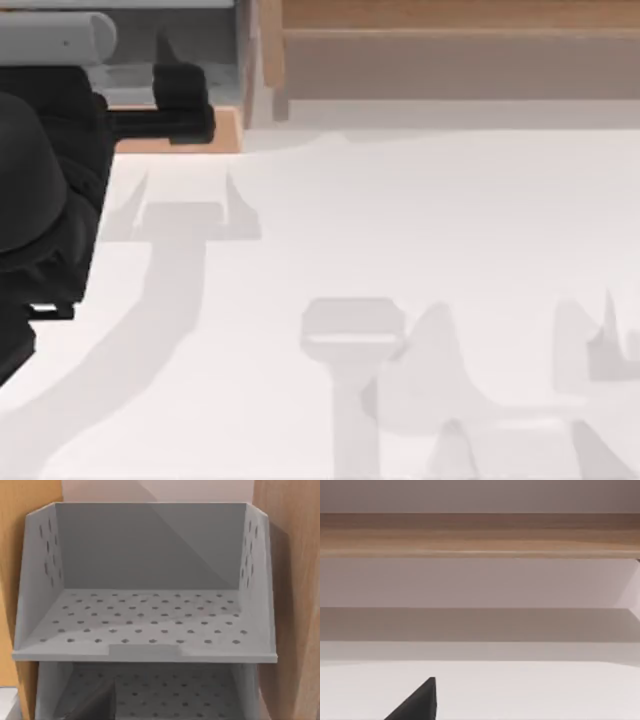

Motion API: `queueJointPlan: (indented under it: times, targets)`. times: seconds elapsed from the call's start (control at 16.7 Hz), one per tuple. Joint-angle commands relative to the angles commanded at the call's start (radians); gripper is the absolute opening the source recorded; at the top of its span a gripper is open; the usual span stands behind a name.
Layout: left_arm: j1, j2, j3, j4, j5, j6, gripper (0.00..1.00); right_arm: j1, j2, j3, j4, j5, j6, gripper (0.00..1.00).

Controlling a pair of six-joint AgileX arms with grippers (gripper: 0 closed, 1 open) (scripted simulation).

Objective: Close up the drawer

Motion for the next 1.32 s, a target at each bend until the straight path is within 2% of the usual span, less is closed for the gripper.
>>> queueJointPlan:
  times: [0.36, 0.6, 0.84, 1.08, 1.32]
  targets:
    - [0.012, 0.006, -0.01, 0.004, 0.007, 0.009, 1.0, 0.0, 0.0, 0.0, 0.0, 0.0, 0.0, 1.0]
    - [0.137, 0.082, -0.105, 0.071, 0.108, 0.138, 1.0, 0.0, 0.0, 0.0, 0.0, 0.0, 0.0, 1.0]
    - [0.356, 0.225, -0.244, 0.207, 0.323, 0.384, 1.0, 0.0, 0.0, 0.0, 0.0, 0.0, 0.0, 1.0]
    - [0.625, 0.407, -0.35, 0.396, 0.604, 0.701, 1.0, 0.0, 0.0, 0.0, 0.0, 0.0, 0.0, 1.0]
    - [0.899, 0.594, -0.367, 0.614, 0.895, 1.035, 1.0, 0.0, 0.0, 0.0, 0.0, 0.0, 0.0, 1.0]
